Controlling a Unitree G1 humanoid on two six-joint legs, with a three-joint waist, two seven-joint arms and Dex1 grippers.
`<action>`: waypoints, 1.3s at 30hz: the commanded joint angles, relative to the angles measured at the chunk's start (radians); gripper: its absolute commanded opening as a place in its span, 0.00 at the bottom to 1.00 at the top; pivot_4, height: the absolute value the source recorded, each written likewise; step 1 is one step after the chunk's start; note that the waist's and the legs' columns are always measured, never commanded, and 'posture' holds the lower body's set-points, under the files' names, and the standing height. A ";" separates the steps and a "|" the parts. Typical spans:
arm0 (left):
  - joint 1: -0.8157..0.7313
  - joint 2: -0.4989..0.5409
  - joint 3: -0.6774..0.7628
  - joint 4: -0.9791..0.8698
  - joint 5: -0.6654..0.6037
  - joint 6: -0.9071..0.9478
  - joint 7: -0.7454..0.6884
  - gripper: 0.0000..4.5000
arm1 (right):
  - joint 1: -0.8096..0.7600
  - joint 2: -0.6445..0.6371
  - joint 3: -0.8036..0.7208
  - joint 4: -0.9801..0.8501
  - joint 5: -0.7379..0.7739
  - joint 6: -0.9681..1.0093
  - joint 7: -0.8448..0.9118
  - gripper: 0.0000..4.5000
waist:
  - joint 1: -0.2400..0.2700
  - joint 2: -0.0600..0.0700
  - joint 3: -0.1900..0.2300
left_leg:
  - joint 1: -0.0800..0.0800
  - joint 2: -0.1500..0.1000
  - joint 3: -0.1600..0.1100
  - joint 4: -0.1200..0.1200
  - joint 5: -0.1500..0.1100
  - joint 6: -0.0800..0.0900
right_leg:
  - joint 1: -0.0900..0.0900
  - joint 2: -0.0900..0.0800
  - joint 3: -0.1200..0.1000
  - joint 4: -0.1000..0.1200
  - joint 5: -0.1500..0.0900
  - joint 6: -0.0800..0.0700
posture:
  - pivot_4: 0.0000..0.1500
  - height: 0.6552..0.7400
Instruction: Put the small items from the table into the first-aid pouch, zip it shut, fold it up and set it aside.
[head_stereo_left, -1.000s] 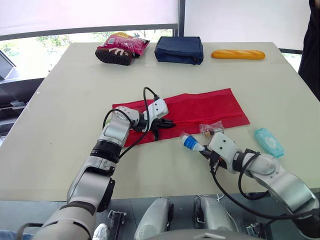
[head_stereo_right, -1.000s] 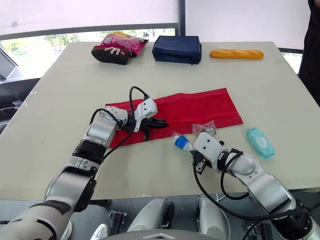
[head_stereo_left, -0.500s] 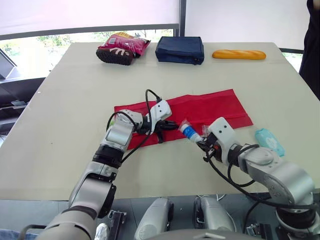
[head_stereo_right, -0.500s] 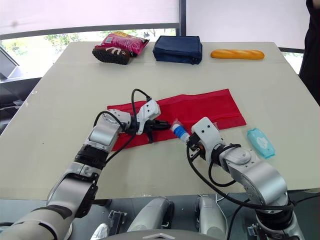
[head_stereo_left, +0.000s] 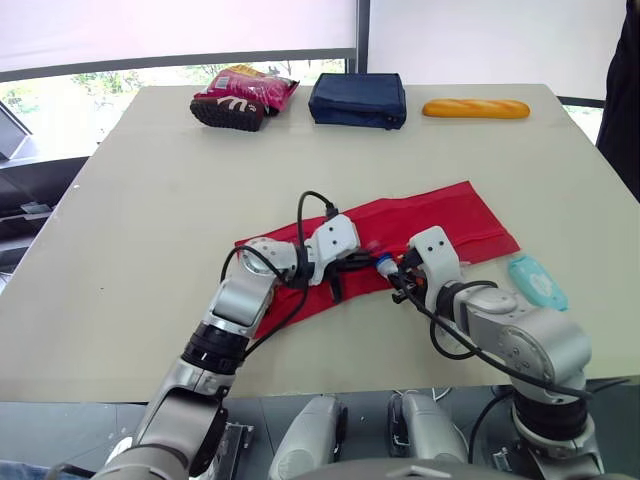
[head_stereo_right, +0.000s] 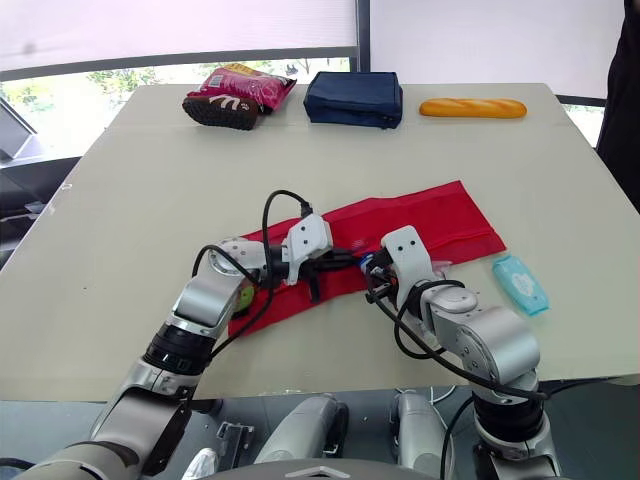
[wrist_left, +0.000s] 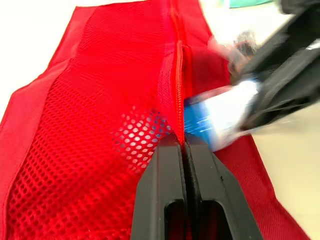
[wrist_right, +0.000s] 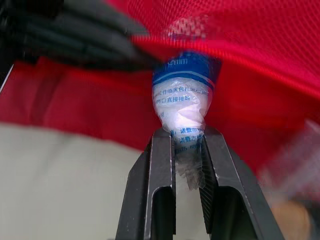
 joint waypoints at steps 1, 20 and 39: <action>-0.008 -0.004 -0.009 -0.046 -0.008 -0.022 0.020 0.00 | -0.040 0.058 -0.008 0.014 -0.006 -0.044 -0.026 0.02 | -0.002 0.000 0.000 | 0.000 0.000 0.000 0.000 0.000 0.000 | 0.000 0.000 0.000 0.000 0.000 0.000 | 1.00 0.99; -0.006 -0.008 -0.022 -0.012 -0.014 -0.076 0.039 0.00 | -0.160 0.329 -0.081 0.381 -0.026 -0.327 -0.092 0.02 | -0.027 0.002 -0.001 | 0.002 0.000 0.000 -0.003 0.001 -0.001 | -0.001 0.001 0.001 0.000 0.000 0.000 | 1.00 0.99; -0.034 -0.007 0.015 0.104 -0.017 -0.153 0.039 0.00 | -0.142 0.286 -0.061 0.405 0.015 -0.365 -0.067 0.82 | -0.025 0.006 -0.004 | 0.002 0.000 0.000 -0.004 0.001 -0.002 | -0.001 0.001 0.002 0.000 0.000 0.000 | 1.00 0.99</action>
